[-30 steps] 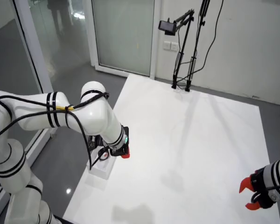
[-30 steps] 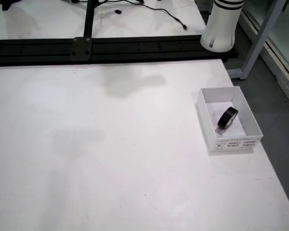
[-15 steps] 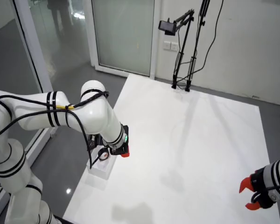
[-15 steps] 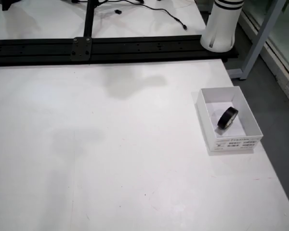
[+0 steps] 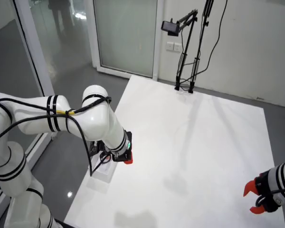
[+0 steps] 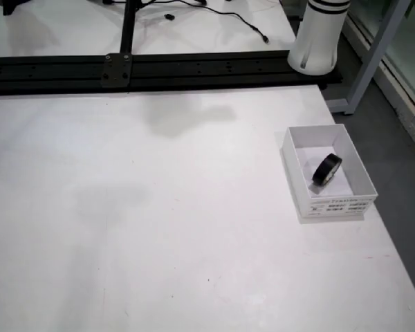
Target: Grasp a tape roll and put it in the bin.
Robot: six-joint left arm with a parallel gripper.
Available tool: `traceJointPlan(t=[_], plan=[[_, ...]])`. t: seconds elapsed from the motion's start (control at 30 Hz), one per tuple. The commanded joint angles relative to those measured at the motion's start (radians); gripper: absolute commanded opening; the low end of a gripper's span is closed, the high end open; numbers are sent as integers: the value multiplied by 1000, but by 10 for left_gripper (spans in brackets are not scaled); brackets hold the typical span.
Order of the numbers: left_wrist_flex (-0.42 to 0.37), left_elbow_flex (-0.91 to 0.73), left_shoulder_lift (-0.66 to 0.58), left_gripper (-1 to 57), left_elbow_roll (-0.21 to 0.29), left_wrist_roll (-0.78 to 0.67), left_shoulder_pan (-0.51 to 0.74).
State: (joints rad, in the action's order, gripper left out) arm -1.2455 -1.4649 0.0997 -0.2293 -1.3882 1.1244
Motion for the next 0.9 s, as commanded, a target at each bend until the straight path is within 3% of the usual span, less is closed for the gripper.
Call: traceJointPlan(t=[0.03, 0.43, 0.9], plan=[[0, 0, 0, -1, 1, 0, -11], [0, 0, 0, -1, 1, 0, -52], [0, 0, 0, -1, 1, 0, -18]])
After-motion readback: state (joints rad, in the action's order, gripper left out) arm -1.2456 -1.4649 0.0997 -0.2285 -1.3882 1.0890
